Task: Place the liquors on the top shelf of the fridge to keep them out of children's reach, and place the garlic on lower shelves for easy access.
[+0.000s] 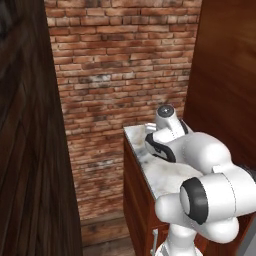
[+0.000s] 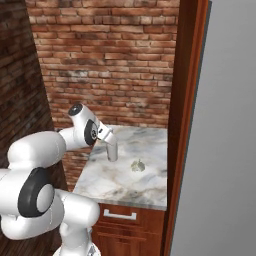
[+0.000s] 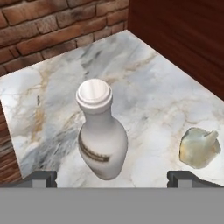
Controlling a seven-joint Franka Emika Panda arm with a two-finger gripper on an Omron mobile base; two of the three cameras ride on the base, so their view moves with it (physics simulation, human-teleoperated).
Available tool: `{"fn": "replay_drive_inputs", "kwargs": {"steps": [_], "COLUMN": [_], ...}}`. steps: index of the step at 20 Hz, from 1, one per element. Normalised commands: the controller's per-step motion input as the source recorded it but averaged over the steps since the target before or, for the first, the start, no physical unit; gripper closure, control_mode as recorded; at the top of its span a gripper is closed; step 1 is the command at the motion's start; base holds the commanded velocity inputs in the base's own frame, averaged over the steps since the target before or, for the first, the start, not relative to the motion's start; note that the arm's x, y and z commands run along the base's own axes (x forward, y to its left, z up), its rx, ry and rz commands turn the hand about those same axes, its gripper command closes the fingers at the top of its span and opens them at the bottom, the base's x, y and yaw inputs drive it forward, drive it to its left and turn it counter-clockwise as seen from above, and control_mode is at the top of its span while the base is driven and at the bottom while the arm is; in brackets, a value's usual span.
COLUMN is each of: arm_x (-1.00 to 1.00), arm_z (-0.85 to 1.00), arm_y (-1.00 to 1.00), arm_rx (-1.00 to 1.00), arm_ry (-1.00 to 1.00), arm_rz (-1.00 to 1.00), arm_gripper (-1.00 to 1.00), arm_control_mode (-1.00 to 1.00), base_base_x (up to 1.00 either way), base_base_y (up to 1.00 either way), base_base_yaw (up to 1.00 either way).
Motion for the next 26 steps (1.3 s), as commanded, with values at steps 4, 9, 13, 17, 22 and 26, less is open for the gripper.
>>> {"fn": "replay_drive_inputs", "kwargs": {"steps": [4,9,13,17,22,26], "arm_x": [0.14,0.15,0.13,0.11,0.10,0.08], "arm_z": [-0.02,0.00,-0.01,-0.08,-0.13,-0.13], "arm_y": [-0.02,-0.08,-0.08,-0.04,0.00,0.00], "arm_rx": [0.00,0.00,0.00,0.00,0.00,0.00], "arm_ry": [0.00,0.00,0.00,0.00,0.00,0.00], "arm_rz": [0.00,0.00,0.00,0.00,0.00,0.00], "arm_gripper": [-1.00,-1.00,-1.00,-1.00,-1.00,-1.00], "arm_control_mode": [-1.00,-1.00,-1.00,-1.00,-1.00,-1.00], "base_base_x": [0.00,0.00,0.00,0.00,0.00,0.00], "base_base_y": [0.00,0.00,0.00,0.00,0.00,0.00], "base_base_yaw": [0.00,0.00,0.00,0.00,0.00,0.00]}}
